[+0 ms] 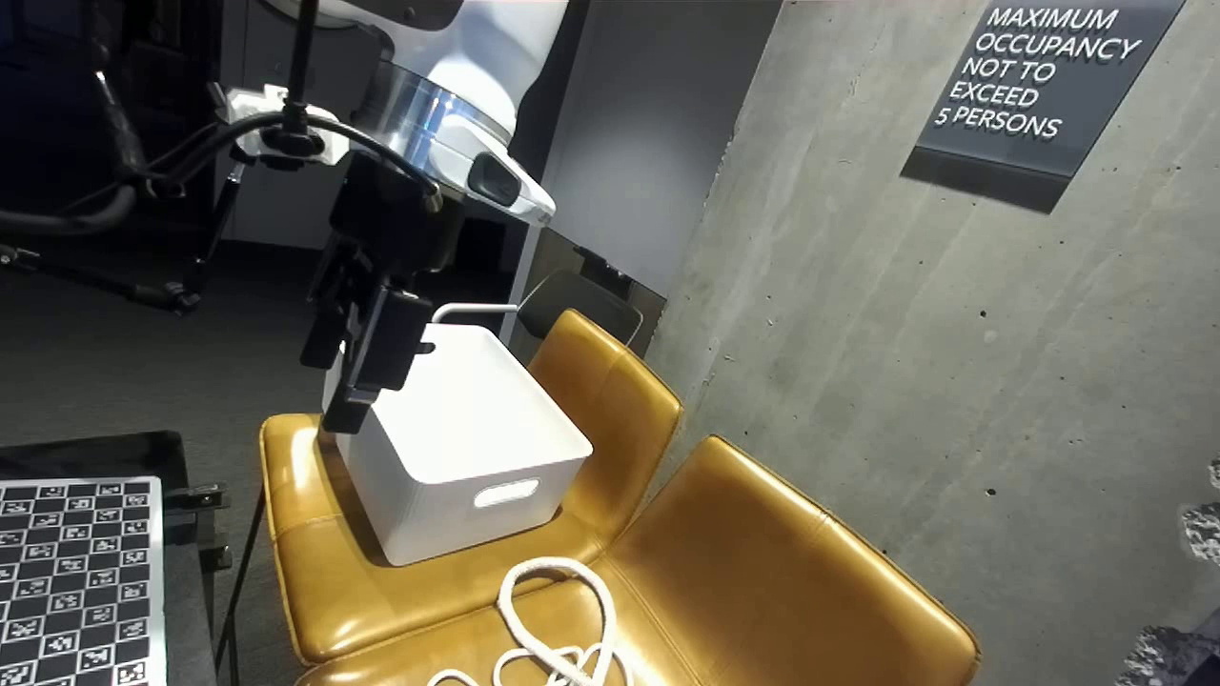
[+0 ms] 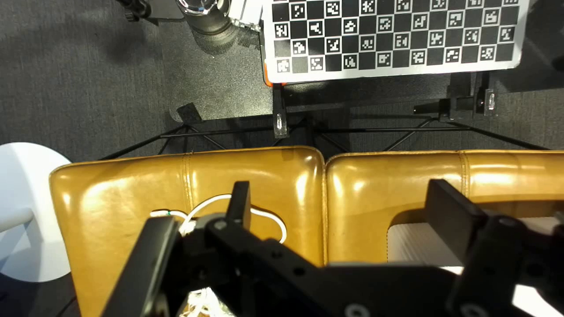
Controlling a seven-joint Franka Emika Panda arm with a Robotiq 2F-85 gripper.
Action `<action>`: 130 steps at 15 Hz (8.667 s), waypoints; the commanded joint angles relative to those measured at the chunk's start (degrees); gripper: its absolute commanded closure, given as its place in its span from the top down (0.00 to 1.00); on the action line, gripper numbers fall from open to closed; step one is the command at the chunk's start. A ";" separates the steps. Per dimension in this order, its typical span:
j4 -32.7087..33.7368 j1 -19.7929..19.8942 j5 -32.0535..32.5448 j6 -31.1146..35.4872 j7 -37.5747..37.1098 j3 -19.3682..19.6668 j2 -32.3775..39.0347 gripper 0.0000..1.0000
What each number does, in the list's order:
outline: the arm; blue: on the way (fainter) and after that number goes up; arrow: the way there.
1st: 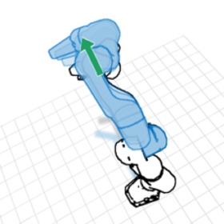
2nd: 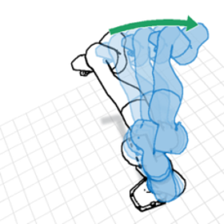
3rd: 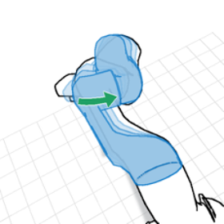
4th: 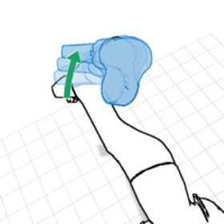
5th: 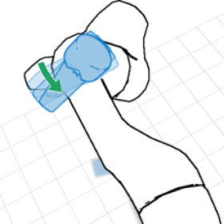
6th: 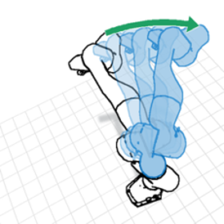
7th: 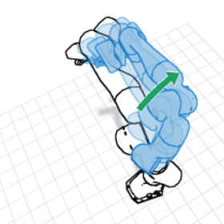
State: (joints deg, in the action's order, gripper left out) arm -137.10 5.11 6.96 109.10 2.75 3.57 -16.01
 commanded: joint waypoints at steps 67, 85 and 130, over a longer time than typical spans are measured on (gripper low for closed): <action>39.17 -4.30 -22.50 37.25 -39.74 2.54 66.49 1.00; 35.44 -5.22 -21.77 37.67 -39.47 4.04 64.66 0.31; 27.27 -14.67 4.18 21.35 -33.46 -12.14 22.39 0.03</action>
State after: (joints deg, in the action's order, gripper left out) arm -111.36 -8.21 11.80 131.43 -30.56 -8.89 5.44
